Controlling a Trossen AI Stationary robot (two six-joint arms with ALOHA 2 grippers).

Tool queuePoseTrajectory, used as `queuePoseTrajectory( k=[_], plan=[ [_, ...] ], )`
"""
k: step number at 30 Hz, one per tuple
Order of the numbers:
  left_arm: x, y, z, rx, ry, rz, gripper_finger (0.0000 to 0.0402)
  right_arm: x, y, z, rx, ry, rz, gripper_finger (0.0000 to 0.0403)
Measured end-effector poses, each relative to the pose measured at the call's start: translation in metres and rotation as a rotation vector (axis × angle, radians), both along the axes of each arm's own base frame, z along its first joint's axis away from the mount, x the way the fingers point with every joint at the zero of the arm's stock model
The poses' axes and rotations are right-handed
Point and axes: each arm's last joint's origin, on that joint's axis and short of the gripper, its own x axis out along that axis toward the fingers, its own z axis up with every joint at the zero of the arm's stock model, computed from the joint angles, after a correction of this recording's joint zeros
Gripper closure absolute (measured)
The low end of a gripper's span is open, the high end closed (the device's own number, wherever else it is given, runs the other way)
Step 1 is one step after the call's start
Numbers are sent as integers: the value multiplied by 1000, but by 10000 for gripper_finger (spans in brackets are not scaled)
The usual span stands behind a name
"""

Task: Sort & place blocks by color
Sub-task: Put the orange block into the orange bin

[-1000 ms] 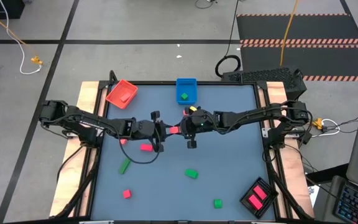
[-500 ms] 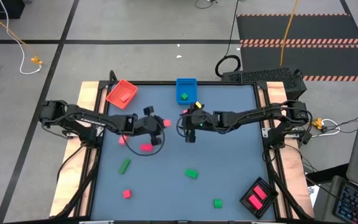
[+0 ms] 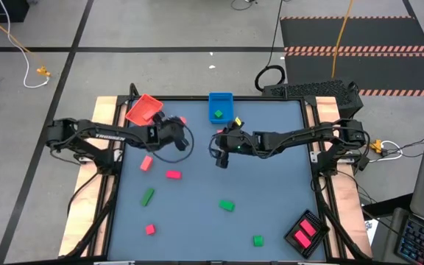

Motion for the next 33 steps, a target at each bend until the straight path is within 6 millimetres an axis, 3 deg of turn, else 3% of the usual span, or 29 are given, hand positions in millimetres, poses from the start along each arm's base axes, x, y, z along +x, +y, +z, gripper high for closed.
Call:
queuePoseTrajectory(
  k=[10,20,28,33],
  plan=[
    [-48,58,5,-31,81,342,276,2,7,1,58,-18,114,155],
    [-79,89,6,-131,63,477,273,-3,12,-6,47,78,135,156],
    [-87,95,5,-153,85,516,118,-4,11,-8,42,96,138,171],
    [-88,93,4,-175,100,509,65,-4,11,-7,38,96,138,174]
  ],
)
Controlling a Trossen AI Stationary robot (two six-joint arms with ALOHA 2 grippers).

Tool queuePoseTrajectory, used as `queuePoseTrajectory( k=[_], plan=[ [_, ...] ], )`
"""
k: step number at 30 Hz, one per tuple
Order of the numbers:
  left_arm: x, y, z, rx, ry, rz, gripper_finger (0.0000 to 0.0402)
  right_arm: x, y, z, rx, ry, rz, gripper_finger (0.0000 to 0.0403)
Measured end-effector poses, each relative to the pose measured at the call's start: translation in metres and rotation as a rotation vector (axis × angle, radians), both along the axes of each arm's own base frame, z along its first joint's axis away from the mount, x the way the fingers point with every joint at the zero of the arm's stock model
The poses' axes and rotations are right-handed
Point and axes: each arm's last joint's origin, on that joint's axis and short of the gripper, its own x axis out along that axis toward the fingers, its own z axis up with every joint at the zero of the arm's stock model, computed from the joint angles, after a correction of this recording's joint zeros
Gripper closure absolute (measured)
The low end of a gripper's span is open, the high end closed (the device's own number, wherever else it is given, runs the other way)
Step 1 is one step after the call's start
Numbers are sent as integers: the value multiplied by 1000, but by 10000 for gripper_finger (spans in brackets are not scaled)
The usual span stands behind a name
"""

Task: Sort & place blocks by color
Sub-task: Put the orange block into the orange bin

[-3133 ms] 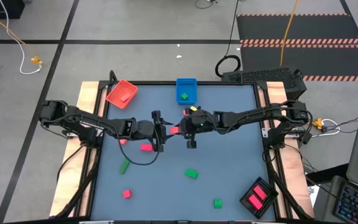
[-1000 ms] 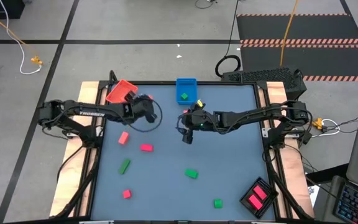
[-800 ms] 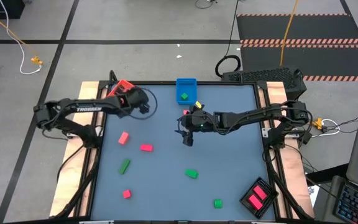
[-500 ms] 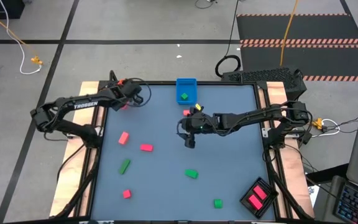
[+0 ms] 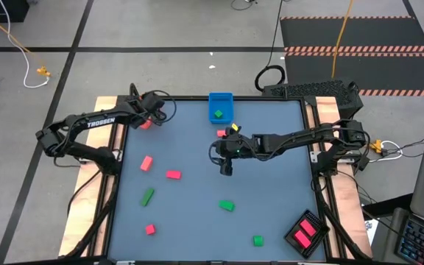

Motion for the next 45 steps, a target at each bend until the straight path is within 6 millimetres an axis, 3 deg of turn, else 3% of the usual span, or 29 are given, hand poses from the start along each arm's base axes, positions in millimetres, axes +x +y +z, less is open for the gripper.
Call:
queuePoseTrajectory(
  k=[9,24,36,45],
  plan=[
    [4,-25,-7,-327,-150,-84,61,0,-2,1,-43,2,26,175],
    [2,-103,3,-626,-140,8,111,-2,-29,1,-168,35,12,175],
    [11,-143,2,-701,-159,43,85,-11,-39,25,-196,-35,-14,175],
    [11,-153,2,-637,-160,63,84,-13,-39,32,-203,-57,-11,174]
  ],
)
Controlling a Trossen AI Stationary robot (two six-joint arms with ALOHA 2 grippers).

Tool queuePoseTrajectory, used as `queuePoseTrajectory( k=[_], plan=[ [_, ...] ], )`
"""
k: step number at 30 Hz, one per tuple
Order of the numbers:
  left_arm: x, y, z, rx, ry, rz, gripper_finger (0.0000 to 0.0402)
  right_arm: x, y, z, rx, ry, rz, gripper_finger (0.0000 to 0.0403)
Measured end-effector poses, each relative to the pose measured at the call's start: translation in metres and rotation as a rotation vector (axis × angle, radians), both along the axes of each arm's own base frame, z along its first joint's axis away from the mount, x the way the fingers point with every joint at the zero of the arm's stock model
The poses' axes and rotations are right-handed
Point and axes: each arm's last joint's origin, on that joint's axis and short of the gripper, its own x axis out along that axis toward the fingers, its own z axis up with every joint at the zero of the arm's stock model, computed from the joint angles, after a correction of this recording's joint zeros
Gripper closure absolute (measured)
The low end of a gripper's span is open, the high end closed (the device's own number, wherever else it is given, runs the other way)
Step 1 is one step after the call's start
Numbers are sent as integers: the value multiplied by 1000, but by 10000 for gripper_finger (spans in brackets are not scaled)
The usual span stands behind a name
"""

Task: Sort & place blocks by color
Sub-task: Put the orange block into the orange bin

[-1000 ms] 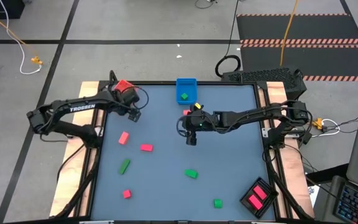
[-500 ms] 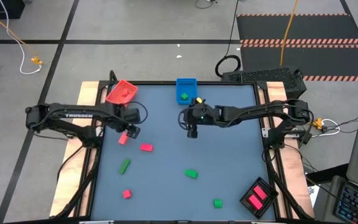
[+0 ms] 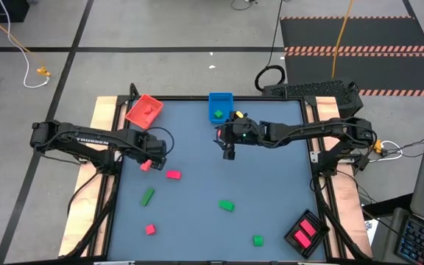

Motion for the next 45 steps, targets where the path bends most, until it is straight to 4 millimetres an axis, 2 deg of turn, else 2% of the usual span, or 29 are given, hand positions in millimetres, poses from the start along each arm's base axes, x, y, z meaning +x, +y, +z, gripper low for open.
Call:
queuePoseTrajectory(
  k=[8,13,19,23,26,28,30,34,40,45],
  plan=[
    [-1,0,-2,38,10,-35,124,0,0,0,13,-5,-8,174],
    [-11,0,-18,26,61,-33,146,0,0,-1,15,1,-8,174],
    [-18,-2,-46,-19,21,-27,138,0,0,-1,15,1,-8,174],
    [-20,-2,-57,-12,-23,-39,128,0,0,-1,16,1,-8,174],
    [-20,-2,-57,-6,-20,-38,132,0,0,-1,16,3,-8,174],
    [-20,-2,-57,-3,-21,-53,150,0,0,-1,16,3,-9,174],
    [-18,-2,-56,-3,-28,-66,180,0,0,-1,15,4,-8,174],
    [-16,-1,-55,4,-51,-85,268,0,0,-1,14,4,-7,174],
    [-16,2,-50,17,-75,-132,271,-5,-1,-12,6,5,-6,174],
    [-5,20,-27,69,-141,-170,271,-8,-6,-20,6,-36,-29,174]
  ],
)
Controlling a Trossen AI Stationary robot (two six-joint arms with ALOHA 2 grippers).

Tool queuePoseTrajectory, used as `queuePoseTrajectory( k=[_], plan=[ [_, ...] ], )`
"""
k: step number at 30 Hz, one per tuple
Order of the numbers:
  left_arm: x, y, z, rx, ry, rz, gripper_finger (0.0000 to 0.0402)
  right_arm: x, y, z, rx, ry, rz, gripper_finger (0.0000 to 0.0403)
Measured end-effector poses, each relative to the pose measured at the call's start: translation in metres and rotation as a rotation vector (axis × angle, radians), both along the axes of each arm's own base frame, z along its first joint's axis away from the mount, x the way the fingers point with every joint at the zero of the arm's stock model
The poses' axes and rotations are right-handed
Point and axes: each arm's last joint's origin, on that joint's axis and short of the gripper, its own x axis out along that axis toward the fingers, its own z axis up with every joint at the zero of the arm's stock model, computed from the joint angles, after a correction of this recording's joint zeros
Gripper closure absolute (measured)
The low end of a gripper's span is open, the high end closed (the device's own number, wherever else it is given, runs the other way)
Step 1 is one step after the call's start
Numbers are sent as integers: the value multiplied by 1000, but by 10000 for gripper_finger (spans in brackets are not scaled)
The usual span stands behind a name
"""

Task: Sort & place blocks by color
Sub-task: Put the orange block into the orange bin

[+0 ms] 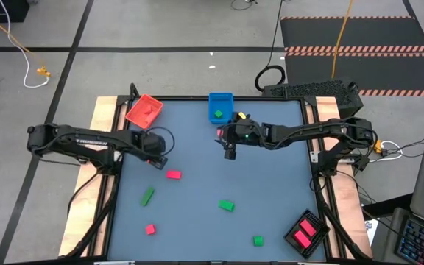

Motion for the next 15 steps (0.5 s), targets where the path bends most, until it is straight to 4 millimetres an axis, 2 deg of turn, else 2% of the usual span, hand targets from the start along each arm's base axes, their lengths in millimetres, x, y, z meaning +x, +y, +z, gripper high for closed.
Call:
queuePoseTrajectory(
  k=[8,12,15],
  plan=[
    [3,51,50,257,37,34,265,-2,-1,-5,14,-30,-16,174],
    [-5,79,66,338,56,91,243,-2,-1,-5,44,-40,-32,174],
    [-15,96,70,358,76,135,248,-3,-1,-6,72,-39,-42,174]
  ],
)
